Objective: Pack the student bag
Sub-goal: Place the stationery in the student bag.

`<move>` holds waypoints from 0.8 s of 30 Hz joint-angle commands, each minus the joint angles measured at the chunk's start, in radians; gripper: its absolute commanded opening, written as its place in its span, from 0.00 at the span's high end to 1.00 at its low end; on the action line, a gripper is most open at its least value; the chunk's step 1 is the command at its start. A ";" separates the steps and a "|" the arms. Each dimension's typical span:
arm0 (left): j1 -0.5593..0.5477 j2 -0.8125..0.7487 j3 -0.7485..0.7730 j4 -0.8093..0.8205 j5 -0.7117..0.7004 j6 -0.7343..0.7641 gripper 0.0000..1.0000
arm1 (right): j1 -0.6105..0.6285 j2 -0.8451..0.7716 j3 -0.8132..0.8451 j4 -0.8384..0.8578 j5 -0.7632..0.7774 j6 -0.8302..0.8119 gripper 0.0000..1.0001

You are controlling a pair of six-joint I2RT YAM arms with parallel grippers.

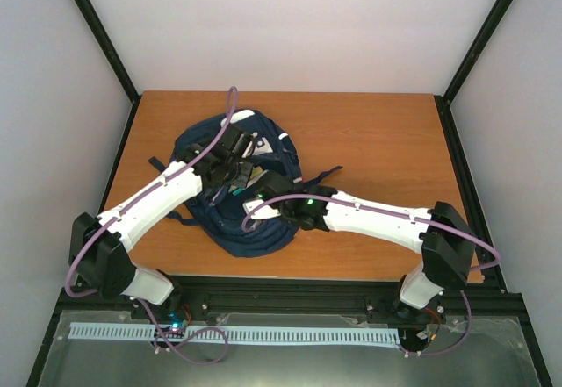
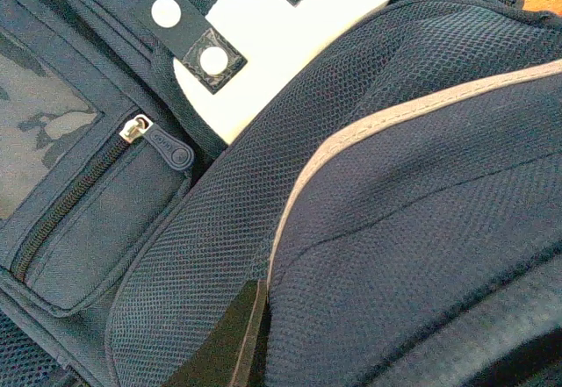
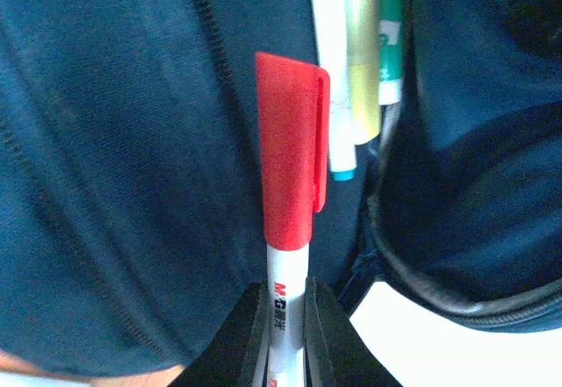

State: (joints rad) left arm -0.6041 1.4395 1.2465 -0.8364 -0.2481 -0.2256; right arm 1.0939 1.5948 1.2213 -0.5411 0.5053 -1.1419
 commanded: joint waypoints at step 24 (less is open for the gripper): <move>0.001 0.002 0.049 0.010 0.015 -0.015 0.91 | 0.012 0.056 -0.045 0.273 0.047 -0.083 0.67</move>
State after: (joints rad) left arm -0.6041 1.4391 1.2465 -0.8379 -0.2371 -0.2253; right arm 1.0954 1.7081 1.1877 -0.2424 0.5575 -1.2675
